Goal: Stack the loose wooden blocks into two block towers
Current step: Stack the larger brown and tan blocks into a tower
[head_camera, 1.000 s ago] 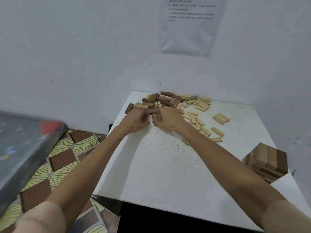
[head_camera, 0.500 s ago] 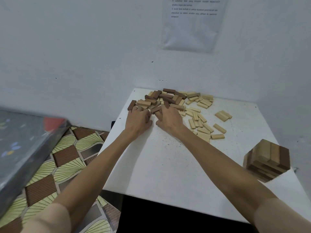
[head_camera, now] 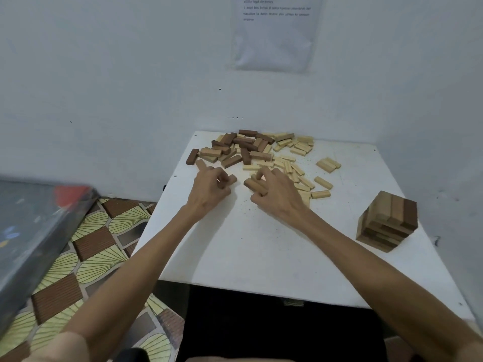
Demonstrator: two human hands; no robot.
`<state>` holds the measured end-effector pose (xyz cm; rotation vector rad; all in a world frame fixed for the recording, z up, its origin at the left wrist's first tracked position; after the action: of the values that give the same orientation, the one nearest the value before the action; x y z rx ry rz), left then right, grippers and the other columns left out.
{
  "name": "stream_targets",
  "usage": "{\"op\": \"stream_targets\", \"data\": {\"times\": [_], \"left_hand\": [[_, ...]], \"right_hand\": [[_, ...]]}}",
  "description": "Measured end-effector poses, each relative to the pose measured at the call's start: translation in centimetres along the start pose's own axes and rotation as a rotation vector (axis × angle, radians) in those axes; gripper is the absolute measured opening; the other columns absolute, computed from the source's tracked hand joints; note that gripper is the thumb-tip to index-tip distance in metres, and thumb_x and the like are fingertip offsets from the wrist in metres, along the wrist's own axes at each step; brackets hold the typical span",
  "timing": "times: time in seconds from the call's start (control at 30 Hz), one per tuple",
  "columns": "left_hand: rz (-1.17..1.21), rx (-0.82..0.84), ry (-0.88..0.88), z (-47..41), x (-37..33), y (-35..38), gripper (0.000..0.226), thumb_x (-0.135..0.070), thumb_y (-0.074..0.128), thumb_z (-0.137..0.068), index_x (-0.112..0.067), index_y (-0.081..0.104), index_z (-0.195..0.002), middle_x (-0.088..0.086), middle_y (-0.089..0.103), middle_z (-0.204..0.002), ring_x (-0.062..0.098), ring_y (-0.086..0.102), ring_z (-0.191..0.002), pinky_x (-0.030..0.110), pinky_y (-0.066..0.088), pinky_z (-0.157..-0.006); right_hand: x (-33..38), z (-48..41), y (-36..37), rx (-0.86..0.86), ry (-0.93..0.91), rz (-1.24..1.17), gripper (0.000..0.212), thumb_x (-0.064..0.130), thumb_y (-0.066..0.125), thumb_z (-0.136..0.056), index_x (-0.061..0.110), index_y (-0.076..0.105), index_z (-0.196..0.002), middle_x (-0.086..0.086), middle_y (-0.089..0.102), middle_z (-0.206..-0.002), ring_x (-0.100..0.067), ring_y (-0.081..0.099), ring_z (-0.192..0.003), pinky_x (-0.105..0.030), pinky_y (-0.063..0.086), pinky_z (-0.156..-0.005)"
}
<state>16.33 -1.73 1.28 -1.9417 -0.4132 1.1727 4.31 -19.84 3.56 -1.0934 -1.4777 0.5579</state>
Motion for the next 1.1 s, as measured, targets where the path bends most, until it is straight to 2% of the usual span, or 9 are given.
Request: {"op": "stream_targets", "data": {"times": [0.1,0.17,0.33,0.5,0.67,0.83,0.93,1.03,1.1], "left_hand": [[0.047,-0.004,0.059,2.5,-0.7,0.3,0.017,-0.012,0.075,-0.08,-0.017,0.073,-0.096,-0.002,0.065,-0.092,0.014,0.062,-0.081,0.03,0.052,-0.075],[0.077,0.0,0.099,4.2,-1.2,0.7,0.016,-0.012,0.075,-0.082,-0.018,0.074,-0.097,-0.004,0.065,-0.094,0.008,0.062,-0.079,0.028,0.054,-0.075],[0.147,0.025,0.161,7.4,-2.9,2.0,0.012,-0.011,0.077,-0.085,-0.017,0.075,-0.095,-0.007,0.066,-0.096,0.006,0.064,-0.08,0.021,0.052,-0.075],[0.169,0.032,0.096,7.5,-3.1,2.6,0.009,-0.013,0.073,-0.086,-0.019,0.076,-0.092,-0.01,0.066,-0.096,0.005,0.063,-0.085,0.018,0.049,-0.078],[0.2,0.075,0.115,6.8,-3.0,2.4,0.011,-0.012,0.073,-0.088,-0.021,0.076,-0.093,-0.01,0.069,-0.098,0.006,0.063,-0.092,0.021,0.048,-0.083],[0.248,0.173,0.198,6.4,-3.6,2.5,0.018,-0.012,0.068,-0.094,-0.024,0.08,-0.103,-0.017,0.072,-0.107,0.004,0.063,-0.107,0.028,0.051,-0.094],[0.31,0.236,0.197,6.4,-3.7,2.7,0.024,-0.012,0.063,-0.097,-0.026,0.078,-0.109,-0.022,0.072,-0.11,0.004,0.062,-0.113,0.031,0.05,-0.1],[0.312,0.284,0.224,6.0,-3.6,2.6,0.025,-0.025,0.069,-0.097,-0.028,0.073,-0.122,-0.019,0.071,-0.12,0.002,0.06,-0.119,0.031,0.048,-0.105],[0.23,0.311,0.267,6.0,-3.4,2.4,0.047,-0.042,0.077,-0.091,-0.032,0.064,-0.135,-0.019,0.061,-0.134,0.002,0.05,-0.129,0.031,0.042,-0.109]], "right_hand": [[-0.1,3.6,-0.7,0.028,-0.011,-0.007,0.039,0.023,0.07,-0.081,0.019,0.059,-0.118,-0.002,0.055,-0.1,-0.021,0.053,-0.088,-0.013,0.029,-0.06],[-0.3,5.9,-0.8,0.057,-0.016,-0.006,0.04,0.024,0.07,-0.082,0.021,0.058,-0.12,0.0,0.055,-0.102,-0.019,0.052,-0.09,-0.01,0.028,-0.06],[-1.5,9.2,-0.6,0.146,0.001,-0.054,0.04,0.028,0.069,-0.082,0.027,0.055,-0.12,0.007,0.053,-0.107,-0.018,0.051,-0.097,-0.028,0.038,-0.07],[-2.5,9.2,-0.4,0.135,-0.055,-0.053,0.042,0.025,0.067,-0.088,0.022,0.057,-0.129,0.007,0.055,-0.121,-0.016,0.047,-0.112,-0.032,0.045,-0.087],[-3.6,9.1,0.2,0.106,-0.065,-0.057,0.049,0.031,0.069,-0.091,0.016,0.062,-0.137,0.003,0.048,-0.125,-0.014,0.044,-0.115,-0.031,0.048,-0.094],[-4.1,8.9,-0.4,0.129,-0.061,-0.173,0.058,0.033,0.075,-0.087,0.029,0.053,-0.141,0.015,0.054,-0.119,-0.004,0.048,-0.112,-0.025,0.044,-0.094],[-4.3,8.9,-0.5,0.132,-0.005,-0.312,0.067,0.029,0.083,-0.083,0.031,0.048,-0.14,0.012,0.057,-0.121,-0.004,0.054,-0.111,-0.023,0.049,-0.095],[-4.3,8.9,-0.6,0.107,-0.018,-0.275,0.075,0.034,0.083,-0.083,0.027,0.044,-0.146,0.014,0.05,-0.125,-0.001,0.05,-0.112,-0.023,0.049,-0.098],[-4.3,8.5,-1.1,0.124,-0.045,-0.122,0.083,0.045,0.079,-0.084,0.026,0.037,-0.153,0.016,0.041,-0.124,0.0,0.041,-0.116,-0.024,0.044,-0.095]]}}
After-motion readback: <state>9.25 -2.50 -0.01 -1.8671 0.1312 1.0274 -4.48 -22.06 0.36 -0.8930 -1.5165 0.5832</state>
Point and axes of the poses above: each hand's wrist, its own z-axis away from the middle knuckle, its own y-axis out of the palm, x = y × z, the point moved 1 cm from there along -z, towards the middle knuckle
